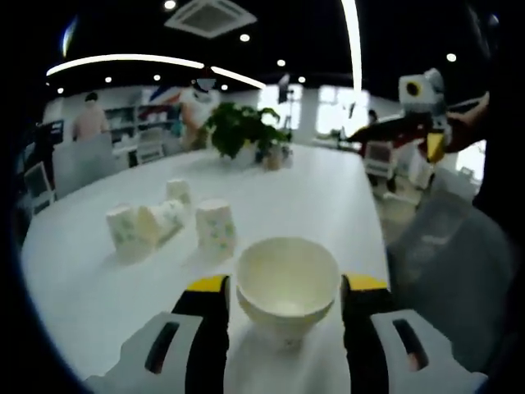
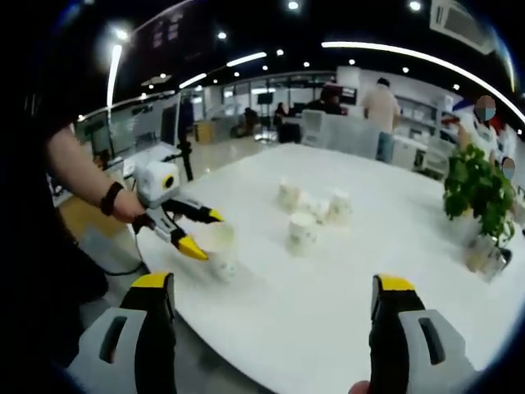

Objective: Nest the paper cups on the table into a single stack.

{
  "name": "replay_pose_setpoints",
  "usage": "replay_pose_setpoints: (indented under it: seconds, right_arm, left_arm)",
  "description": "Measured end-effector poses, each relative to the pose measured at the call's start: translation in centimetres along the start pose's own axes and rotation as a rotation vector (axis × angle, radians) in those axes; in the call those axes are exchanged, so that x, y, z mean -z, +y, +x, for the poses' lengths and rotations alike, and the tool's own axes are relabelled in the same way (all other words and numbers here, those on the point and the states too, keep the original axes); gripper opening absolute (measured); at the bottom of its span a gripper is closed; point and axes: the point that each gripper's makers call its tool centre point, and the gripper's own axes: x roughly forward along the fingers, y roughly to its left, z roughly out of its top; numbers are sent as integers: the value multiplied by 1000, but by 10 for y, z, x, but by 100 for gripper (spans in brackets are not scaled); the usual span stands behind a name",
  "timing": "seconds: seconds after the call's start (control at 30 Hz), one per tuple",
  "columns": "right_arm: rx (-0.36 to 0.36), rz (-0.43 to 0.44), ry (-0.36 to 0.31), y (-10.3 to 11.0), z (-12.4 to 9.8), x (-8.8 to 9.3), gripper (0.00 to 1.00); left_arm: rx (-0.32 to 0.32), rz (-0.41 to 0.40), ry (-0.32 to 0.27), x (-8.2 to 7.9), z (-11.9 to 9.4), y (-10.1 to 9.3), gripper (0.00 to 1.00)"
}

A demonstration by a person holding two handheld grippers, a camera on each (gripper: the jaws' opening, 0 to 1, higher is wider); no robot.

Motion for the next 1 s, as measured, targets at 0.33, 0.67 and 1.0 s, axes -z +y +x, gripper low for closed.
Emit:
replay_pose_setpoints:
  seconds: [0.33,0.67,1.0]
  right_arm:
    - [-6,6,-6,-1,0,1,98]
    - [-8,37,-11,-4,2,5,98]
    - [-12,24,-19,-9,4,1,98]
  left_arm:
    - [-33,-29,-16,-3,-9,4,58]
    - [-106,-150,-127,-26,-18,17,62]
    - [-134,-122,-162,-47,-36,16,68]
